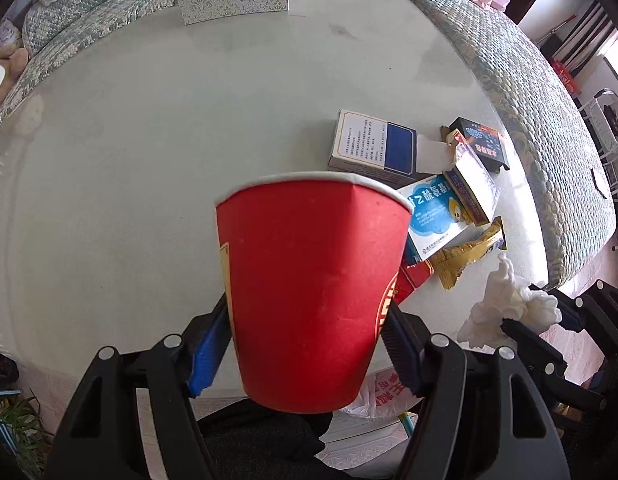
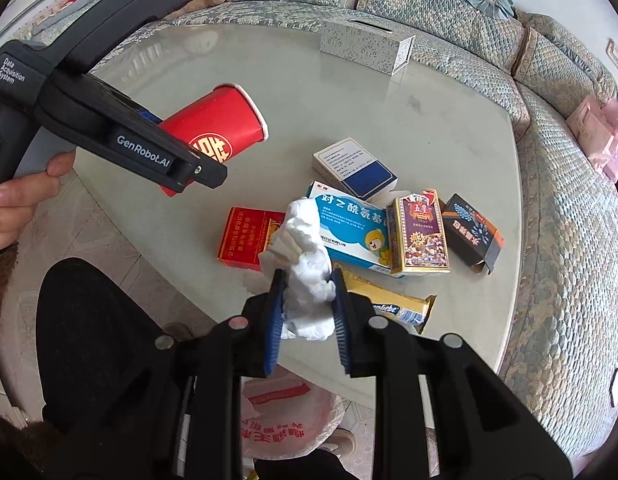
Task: Collect trash
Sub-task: 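Carry the red cup and tissue with both tools over the trash bin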
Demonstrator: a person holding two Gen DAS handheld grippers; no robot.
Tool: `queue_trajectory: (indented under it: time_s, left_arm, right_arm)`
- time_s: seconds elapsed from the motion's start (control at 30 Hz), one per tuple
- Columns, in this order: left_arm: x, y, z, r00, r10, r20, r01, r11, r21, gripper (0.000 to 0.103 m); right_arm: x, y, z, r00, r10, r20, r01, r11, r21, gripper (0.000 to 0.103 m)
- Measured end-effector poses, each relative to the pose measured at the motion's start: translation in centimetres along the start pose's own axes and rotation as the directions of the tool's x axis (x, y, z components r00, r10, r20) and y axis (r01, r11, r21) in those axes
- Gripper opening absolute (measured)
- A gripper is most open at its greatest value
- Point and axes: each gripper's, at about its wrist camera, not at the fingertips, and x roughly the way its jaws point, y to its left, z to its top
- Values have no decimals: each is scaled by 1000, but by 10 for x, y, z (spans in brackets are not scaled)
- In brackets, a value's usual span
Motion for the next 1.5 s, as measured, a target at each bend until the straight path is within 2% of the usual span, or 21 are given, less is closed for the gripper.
queue_trajectory:
  time_s: [0.17, 0.43, 0.83, 1.17, 1.5]
  left_arm:
    - [-24, -14, -27, 1000, -13, 27, 12, 1000, 26, 68]
    - [-55, -39, -74, 997, 10, 75, -16, 997, 80, 67]
    - [-76, -66, -135, 993, -16, 116, -1, 990, 141, 68]
    - [-57, -78, -167, 994, -43, 101, 25, 985, 173, 68]
    - [-2, -92, -194, 994, -102, 40, 93, 977, 190, 68]
  right_arm:
    - [-23, 10, -7, 1000, -12, 14, 12, 1000, 4, 23]
    - [-60, 29, -25, 998, -43, 49, 43, 999, -2, 23]
    - [-88, 53, -59, 996, -61, 66, 62, 998, -3, 23]
    - [-89, 64, -86, 997, -64, 46, 63, 998, 2, 23]
    - [-53, 61, -126, 1000, -16, -23, 18, 997, 70, 23]
